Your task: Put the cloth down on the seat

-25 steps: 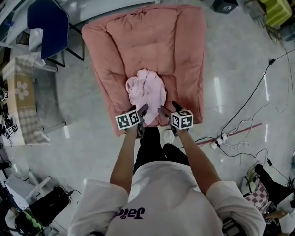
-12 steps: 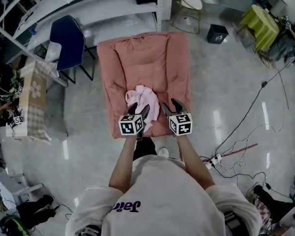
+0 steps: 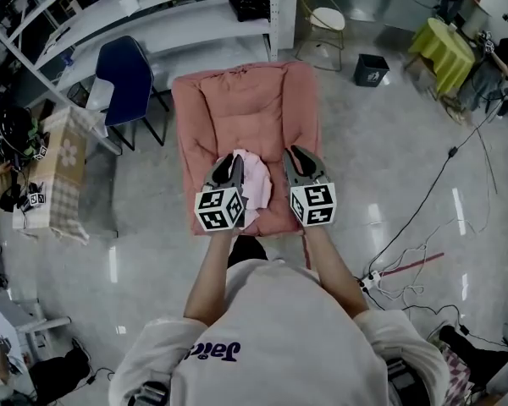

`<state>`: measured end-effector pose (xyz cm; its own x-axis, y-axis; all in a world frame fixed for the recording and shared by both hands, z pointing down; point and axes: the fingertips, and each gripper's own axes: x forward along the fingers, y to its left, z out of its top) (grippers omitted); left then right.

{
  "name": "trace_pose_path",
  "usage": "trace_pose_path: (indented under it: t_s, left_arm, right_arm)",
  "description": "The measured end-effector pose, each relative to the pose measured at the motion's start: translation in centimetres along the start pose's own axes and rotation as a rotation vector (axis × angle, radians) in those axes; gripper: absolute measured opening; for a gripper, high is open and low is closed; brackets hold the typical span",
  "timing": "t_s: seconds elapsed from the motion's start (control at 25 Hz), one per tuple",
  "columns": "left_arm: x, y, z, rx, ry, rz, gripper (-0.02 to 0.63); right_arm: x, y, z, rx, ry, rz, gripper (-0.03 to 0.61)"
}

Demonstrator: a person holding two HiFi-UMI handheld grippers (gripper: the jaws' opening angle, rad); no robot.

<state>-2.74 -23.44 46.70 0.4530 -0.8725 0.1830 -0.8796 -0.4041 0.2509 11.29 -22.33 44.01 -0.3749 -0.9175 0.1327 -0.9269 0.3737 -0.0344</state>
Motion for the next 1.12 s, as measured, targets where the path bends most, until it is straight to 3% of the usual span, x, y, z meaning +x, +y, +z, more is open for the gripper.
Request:
trace_pose_path:
  t_s: [0.16, 0.48, 1.12]
  left_arm:
    - [-1.0, -2.0, 2.1, 0.102, -0.065, 0.008, 0.032]
    - [-2.6, -4.6, 6.7, 0.150, -0.190, -0.016, 0.014]
    - [0.2, -4.5, 5.9, 0.156, -0.163, -0.097, 0.014]
  right_arm:
    - [-1.5, 0.0, 3.1, -0.034, -0.063, -0.016, 0.031]
    - [-3.1, -0.2, 6.2, -0.066, -0.124, -0.067, 0.017]
    - [-1.2, -1.8, 5.2, -0.054, -0.119, -0.108, 0.017]
